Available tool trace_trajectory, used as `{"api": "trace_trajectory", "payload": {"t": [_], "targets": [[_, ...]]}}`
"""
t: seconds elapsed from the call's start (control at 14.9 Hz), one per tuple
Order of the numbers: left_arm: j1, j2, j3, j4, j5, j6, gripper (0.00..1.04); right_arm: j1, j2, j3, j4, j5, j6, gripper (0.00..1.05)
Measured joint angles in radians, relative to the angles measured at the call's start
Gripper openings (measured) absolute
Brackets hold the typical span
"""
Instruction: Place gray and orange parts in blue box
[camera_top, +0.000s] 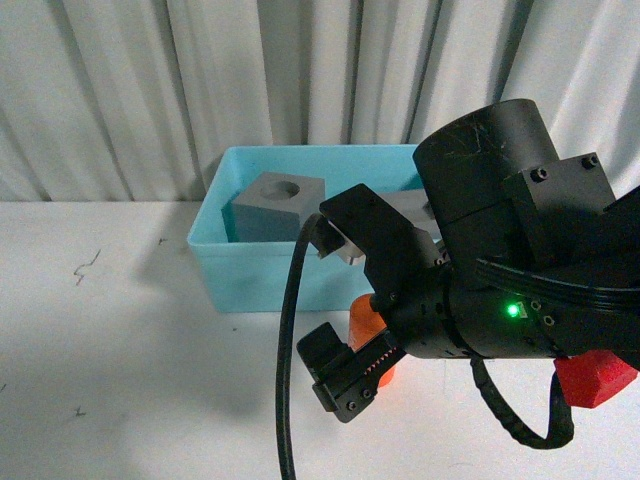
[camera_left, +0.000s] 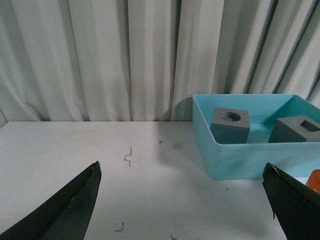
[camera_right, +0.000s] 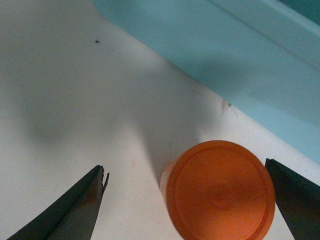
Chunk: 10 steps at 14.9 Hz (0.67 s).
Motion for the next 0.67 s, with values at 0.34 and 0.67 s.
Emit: {"api": "trace_trajectory", "payload": {"t": [0.34,0.67], "targets": [[0.000,0.000,0.000,0.000,0.000,0.000,0.98,0.000,0.033,0.021,0.019,0.037,0.035,0.85],[0.000,0.000,0.000,0.000,0.000,0.000,0.98,0.005,-0.028,-0.005,0.031,0.039,0.060,0.48]]}}
